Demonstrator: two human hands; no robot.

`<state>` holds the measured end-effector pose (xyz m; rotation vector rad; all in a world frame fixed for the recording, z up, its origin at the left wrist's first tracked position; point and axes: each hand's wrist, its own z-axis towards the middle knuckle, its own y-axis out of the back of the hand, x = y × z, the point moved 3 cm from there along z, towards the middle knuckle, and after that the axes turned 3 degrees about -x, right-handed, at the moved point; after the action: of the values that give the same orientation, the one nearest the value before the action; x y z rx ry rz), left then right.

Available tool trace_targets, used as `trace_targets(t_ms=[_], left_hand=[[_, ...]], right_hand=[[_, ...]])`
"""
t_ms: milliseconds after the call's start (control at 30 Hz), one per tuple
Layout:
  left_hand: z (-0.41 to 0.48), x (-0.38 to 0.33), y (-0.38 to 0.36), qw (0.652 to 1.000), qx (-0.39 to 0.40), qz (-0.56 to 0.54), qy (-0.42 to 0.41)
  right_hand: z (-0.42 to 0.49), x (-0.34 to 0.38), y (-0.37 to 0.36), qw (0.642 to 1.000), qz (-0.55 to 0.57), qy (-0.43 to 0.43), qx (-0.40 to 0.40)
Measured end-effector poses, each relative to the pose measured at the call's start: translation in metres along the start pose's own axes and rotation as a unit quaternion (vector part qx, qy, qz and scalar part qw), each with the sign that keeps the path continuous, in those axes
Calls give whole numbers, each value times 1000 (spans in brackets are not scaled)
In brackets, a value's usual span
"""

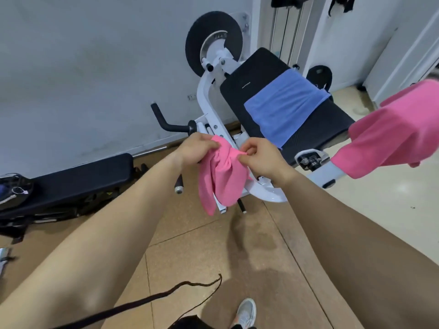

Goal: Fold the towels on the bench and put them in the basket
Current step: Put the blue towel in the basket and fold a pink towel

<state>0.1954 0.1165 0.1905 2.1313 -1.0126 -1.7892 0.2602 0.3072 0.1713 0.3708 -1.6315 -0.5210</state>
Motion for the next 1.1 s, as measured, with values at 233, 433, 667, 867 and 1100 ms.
trace_targets(t_ms=[233, 433, 667, 867, 1100], left_hand=[[-57, 4, 73, 992, 1, 92, -82], [-124, 33, 150, 988, -2, 103, -117], [-227, 142, 256, 988, -91, 113, -61], [-303, 247, 315, 973, -130, 192, 15], [-348, 325, 358, 988, -78, 94, 92]], right_hand=[[3, 82, -27, 995, -37, 76, -59], [-25, 166, -114, 986, 5, 92, 142], [-78, 243, -247, 948, -94, 116, 281], [-124, 297, -369, 916, -174, 172, 317], [-140, 323, -465, 910, -181, 216, 305]])
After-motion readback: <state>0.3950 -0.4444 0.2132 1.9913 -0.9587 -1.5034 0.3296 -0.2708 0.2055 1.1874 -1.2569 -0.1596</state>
